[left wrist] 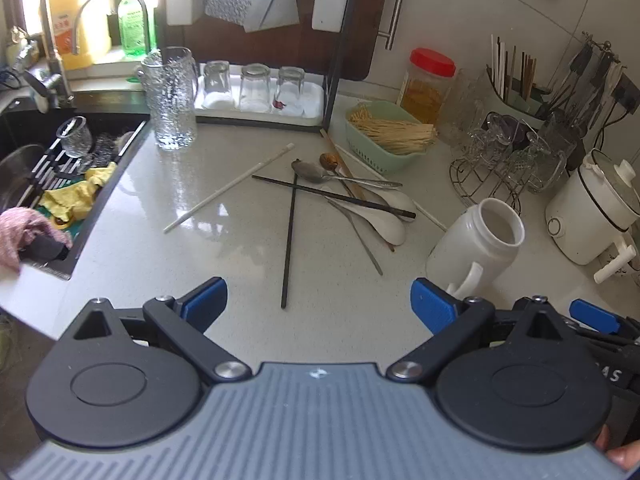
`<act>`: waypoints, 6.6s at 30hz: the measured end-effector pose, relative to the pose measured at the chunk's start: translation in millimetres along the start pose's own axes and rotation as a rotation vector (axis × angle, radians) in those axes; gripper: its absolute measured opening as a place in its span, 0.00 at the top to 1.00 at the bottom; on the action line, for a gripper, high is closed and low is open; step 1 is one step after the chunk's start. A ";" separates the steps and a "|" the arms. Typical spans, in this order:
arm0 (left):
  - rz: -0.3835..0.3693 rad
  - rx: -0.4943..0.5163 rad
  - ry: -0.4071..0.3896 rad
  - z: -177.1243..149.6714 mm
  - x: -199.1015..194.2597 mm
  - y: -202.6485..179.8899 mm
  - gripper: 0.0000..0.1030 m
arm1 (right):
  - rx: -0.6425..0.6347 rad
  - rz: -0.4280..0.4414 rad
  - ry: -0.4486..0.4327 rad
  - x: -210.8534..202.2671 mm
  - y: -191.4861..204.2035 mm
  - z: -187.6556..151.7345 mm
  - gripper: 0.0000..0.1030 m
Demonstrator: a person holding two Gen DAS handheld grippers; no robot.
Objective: Organize utensils
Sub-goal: 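Close the right tool around the white jar while the left tool approaches the black chopsticks, then grasp one black chopstick with the left tool, then lift the black chopstick with the left tool and carry it over the jar, then lower the chopstick into the white jar and open the left tool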
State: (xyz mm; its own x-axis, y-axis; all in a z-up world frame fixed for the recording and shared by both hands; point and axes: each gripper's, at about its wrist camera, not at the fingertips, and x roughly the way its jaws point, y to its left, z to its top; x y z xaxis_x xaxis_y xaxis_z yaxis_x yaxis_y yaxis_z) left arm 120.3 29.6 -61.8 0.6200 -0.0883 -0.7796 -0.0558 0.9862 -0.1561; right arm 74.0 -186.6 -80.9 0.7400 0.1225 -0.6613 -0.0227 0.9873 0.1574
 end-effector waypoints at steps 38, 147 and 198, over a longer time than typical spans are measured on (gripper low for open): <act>-0.383 -0.587 0.242 106.3 293.5 74.9 0.44 | 0.002 -0.355 0.030 124.3 27.8 17.9 0.18; -0.562 0.258 -0.225 122.7 60.5 -92.1 0.95 | -0.171 -0.238 -0.021 108.2 32.8 -4.6 0.19; -0.330 0.198 -0.094 55.6 49.5 -22.2 0.54 | -0.195 -0.182 -0.031 111.4 26.3 -1.2 0.20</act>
State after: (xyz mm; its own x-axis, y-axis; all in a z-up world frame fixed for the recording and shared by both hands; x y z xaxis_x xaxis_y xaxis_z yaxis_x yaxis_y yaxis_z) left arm 195.8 11.2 -63.2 0.6489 -0.4012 -0.6465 0.3047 0.9156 -0.2623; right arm 155.0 -146.9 -151.3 0.7642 -0.0589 -0.6423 -0.0141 0.9941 -0.1079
